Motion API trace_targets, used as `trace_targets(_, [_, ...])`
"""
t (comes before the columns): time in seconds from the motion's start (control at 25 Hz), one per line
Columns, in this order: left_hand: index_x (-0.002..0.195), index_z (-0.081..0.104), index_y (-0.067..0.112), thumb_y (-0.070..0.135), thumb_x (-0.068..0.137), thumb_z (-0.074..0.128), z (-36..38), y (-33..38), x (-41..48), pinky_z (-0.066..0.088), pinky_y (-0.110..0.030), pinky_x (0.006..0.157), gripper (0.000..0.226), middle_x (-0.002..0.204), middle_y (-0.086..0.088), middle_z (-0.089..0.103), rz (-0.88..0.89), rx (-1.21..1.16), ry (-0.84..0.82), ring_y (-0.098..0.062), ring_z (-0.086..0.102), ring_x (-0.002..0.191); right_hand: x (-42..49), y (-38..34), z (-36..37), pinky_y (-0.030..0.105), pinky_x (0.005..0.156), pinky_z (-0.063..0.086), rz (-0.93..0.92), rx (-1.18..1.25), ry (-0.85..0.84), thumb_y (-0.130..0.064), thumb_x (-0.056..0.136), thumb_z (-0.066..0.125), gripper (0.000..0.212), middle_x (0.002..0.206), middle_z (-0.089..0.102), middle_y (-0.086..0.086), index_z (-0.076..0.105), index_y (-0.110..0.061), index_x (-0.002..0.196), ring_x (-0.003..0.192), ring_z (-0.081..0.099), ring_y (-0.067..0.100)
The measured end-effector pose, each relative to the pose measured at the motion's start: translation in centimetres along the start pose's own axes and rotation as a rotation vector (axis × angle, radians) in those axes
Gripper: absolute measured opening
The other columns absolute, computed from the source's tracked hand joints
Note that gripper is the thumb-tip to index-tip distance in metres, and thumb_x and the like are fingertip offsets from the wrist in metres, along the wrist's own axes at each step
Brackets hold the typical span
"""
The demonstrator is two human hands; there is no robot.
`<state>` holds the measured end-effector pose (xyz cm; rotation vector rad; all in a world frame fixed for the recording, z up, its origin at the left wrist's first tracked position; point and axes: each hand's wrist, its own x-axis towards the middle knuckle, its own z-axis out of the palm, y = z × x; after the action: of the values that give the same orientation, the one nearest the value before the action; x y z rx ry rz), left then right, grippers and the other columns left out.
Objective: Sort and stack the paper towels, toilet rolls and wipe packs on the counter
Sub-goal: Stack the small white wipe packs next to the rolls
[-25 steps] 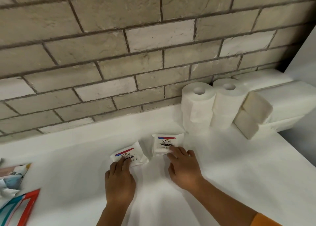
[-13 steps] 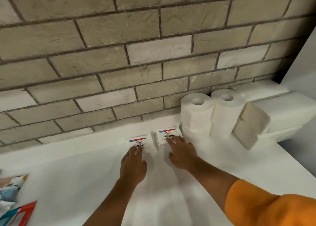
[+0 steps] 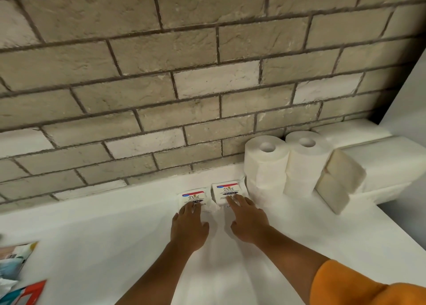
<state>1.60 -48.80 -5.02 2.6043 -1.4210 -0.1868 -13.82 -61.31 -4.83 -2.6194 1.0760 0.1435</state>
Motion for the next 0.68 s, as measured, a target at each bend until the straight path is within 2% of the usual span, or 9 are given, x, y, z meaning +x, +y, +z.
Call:
trace_targets(0.32, [0.155,0.03,0.024,0.053,0.091,0.052,0.1,0.7,-0.3,0.034,-0.041,0.116,0.073,0.16,0.005,0.033,0.027,-0.006,-0.003,-0.018,0.032,0.147,-0.1,0.3,-0.8,0.053,0.12,0.028,-0.001,0.032,-0.056,-0.035,0.096,0.051,0.077,0.172,0.006,-0.008,0.013,-0.031,0.163,0.159,0.001,0.023])
trace_targets(0.56, [0.129,0.062,0.017,0.045,0.074,0.071,0.5,0.4,-2.2,0.056,-0.047,0.089,0.063,0.133,-0.005,0.063,0.059,-0.025,0.095,-0.029,0.062,0.12,-3.0,0.0,-1.1,0.051,0.116,0.035,-0.017,0.086,0.058,-0.033,0.095,0.05,0.067,0.17,0.015,-0.002,0.026,-0.031,0.157,0.157,0.009,0.028])
trace_targets(0.68, [0.123,0.068,0.018,0.041,0.075,0.076,0.6,0.4,-3.5,0.056,-0.048,0.089,0.053,0.128,-0.004,0.067,0.048,-0.054,0.13,-0.03,0.064,0.117,-4.2,-0.8,-1.2,0.048,0.113,0.039,-0.028,0.135,0.077,-0.035,0.096,0.05,0.061,0.165,0.026,-0.004,0.033,-0.032,0.154,0.153,0.02,0.026])
